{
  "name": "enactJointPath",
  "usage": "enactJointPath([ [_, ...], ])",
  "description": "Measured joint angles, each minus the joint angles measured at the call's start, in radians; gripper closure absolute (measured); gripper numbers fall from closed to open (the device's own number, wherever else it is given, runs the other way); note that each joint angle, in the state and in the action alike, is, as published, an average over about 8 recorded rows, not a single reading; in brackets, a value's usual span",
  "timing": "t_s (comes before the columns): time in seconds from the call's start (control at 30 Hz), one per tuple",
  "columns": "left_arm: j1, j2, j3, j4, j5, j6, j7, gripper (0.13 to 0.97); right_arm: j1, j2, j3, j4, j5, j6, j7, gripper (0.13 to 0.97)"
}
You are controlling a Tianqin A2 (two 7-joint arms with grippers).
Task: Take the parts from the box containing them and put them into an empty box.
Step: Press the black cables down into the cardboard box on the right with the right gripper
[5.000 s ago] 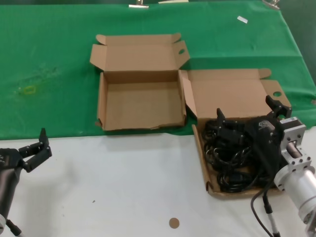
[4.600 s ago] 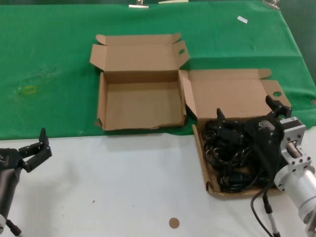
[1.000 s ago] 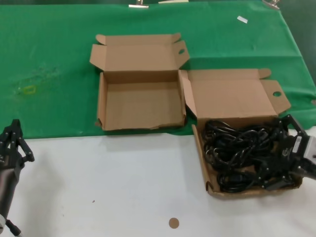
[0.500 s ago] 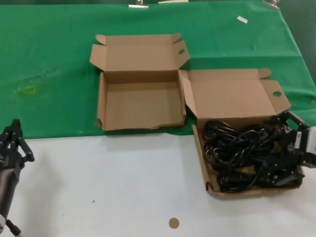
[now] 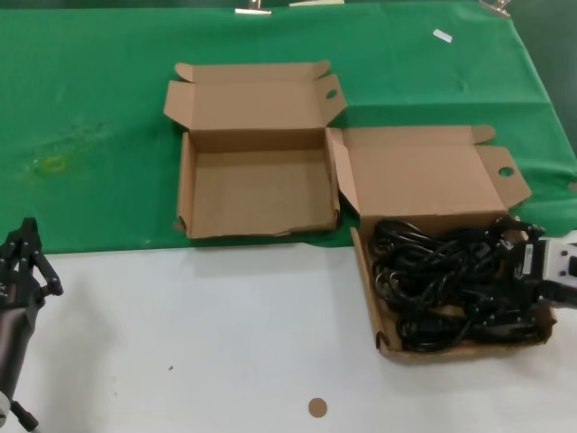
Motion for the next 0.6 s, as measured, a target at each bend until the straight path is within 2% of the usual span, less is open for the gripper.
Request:
enactJointPath([
  [0.27,0.000,0.000,0.000,0.000,0.000,0.000,0.000,0.953,0.014,-0.040,0.017,-0.024,-0.052,-0.043,0.007,0.509],
  [0.3,0.000,0.000,0.000,0.000,0.000,0.000,0.000,0.953,0.015,-0.044,0.019,-0.026,-0.057,-0.048,0.007,0.509],
  [0.57,0.000,0.000,0.000,0.000,0.000,0.000,0.000,0.953,0.021,-0.066,0.036,-0.041,-0.092,-0.075,0.005,0.722],
  [0.6,0.000,0.000,0.000,0.000,0.000,0.000,0.000,0.953,0.021,-0.067,0.039,-0.043,-0.095,-0.077,0.004,0.722],
])
